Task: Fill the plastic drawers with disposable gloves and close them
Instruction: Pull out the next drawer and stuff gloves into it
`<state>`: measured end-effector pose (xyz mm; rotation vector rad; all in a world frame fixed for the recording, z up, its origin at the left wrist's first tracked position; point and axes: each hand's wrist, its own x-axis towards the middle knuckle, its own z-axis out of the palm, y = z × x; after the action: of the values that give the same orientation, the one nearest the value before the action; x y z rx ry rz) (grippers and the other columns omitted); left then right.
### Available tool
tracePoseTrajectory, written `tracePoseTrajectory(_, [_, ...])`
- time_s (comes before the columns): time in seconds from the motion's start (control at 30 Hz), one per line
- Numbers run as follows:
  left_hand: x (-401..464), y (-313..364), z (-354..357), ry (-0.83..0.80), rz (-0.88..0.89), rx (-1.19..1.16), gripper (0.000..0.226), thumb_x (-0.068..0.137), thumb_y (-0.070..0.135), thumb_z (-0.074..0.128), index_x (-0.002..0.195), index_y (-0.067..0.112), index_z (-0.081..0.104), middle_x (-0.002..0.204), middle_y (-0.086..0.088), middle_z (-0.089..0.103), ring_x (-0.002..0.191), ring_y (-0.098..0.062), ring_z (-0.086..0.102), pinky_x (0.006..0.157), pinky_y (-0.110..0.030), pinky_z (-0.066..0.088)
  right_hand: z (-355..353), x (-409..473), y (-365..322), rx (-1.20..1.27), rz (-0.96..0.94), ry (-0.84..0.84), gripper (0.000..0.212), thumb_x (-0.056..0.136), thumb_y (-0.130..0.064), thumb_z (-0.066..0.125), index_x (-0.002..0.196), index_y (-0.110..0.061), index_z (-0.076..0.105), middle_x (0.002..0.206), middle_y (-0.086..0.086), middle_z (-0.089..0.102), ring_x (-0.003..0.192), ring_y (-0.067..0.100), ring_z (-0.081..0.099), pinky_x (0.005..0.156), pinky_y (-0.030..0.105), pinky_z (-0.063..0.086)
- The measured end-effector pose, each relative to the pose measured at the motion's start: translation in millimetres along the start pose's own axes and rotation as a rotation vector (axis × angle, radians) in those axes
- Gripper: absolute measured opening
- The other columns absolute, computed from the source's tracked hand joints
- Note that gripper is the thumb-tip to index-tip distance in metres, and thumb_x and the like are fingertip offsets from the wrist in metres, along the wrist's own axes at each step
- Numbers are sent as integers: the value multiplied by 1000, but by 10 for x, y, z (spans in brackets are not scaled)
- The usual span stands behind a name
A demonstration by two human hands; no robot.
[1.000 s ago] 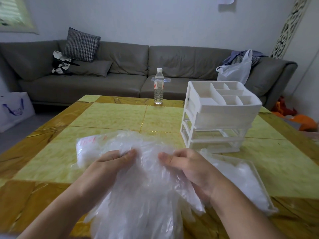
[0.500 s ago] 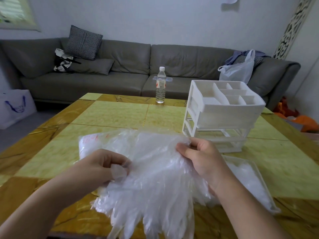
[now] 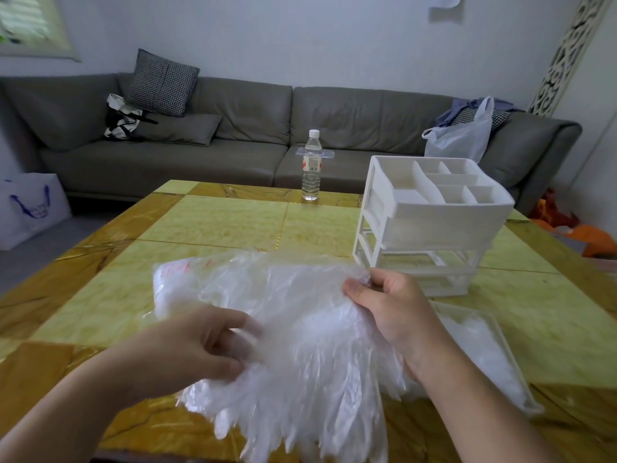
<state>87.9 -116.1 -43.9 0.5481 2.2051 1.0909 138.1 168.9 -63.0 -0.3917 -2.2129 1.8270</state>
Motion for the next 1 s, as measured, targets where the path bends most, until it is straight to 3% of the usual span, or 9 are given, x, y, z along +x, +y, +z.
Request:
tracePoseTrajectory(0.13, [-19,64,60,-14,16,-117,44,86,13,82,118,37,62,119,18,75,106,9,68,88,-11,53,16,-13,-8,-12,-4,-67,42,98,-29,75,95,10,61,69,11,51,62,22,47,65,36,41])
tracePoseTrajectory(0.27, [138,204,375,246,113,-256,14,95,28,71,85,19,67,70,25,73,64,14,65,62,-4,48,153,-69,-58,17,-2,-195,47,90,-36,79,91,8,62,75,24,61,69,29,56,72,43,47])
tracePoseTrajectory(0.4, [233,269,530,348,117,-334,38,98,49,64,120,18,70,106,-2,79,97,-21,76,96,-51,57,187,-97,-54,-71,-12,-208,42,95,-40,74,80,-4,57,71,7,53,66,22,51,69,41,42])
tracePoseTrajectory(0.47, [254,270,549,370,118,-381,23,103,40,61,110,20,70,106,-11,78,99,-31,74,93,-49,59,151,-138,-108,-98,9,-258,50,88,-60,75,100,-12,68,89,-2,62,82,18,61,83,44,53])
tracePoseTrajectory(0.53, [262,256,535,427,97,-395,12,105,31,57,96,27,64,104,-7,77,93,-24,74,81,-33,56,99,-211,-196,-111,69,-354,85,79,-73,75,145,-23,59,139,-8,61,127,10,58,112,36,46])
tracePoseTrajectory(0.6, [239,283,524,433,86,-396,8,104,34,59,100,28,63,104,-1,77,91,-17,73,83,-34,57,61,-250,-257,-148,65,-407,75,76,-66,73,142,-31,61,161,4,49,145,18,48,119,35,40])
tracePoseTrajectory(0.7, [193,303,485,451,82,-461,30,98,35,67,124,22,59,112,2,77,100,-16,74,89,-41,59,88,-221,-206,-158,-18,-309,12,90,-37,84,97,-31,77,122,12,75,112,31,72,107,59,51])
tracePoseTrajectory(0.83, [116,328,402,493,159,-553,27,93,24,74,109,3,68,101,-23,74,90,-37,74,84,-52,58,85,-145,-121,-192,-18,-211,10,95,-21,78,103,-16,76,99,7,80,95,32,77,91,56,61])
tracePoseTrajectory(1.0, [-1,454,423,439,139,-657,14,92,21,70,95,9,77,89,-15,79,75,-28,77,58,-33,59,77,-158,-112,-190,-26,-232,11,96,-20,78,103,-12,75,99,10,78,84,24,77,78,43,64])
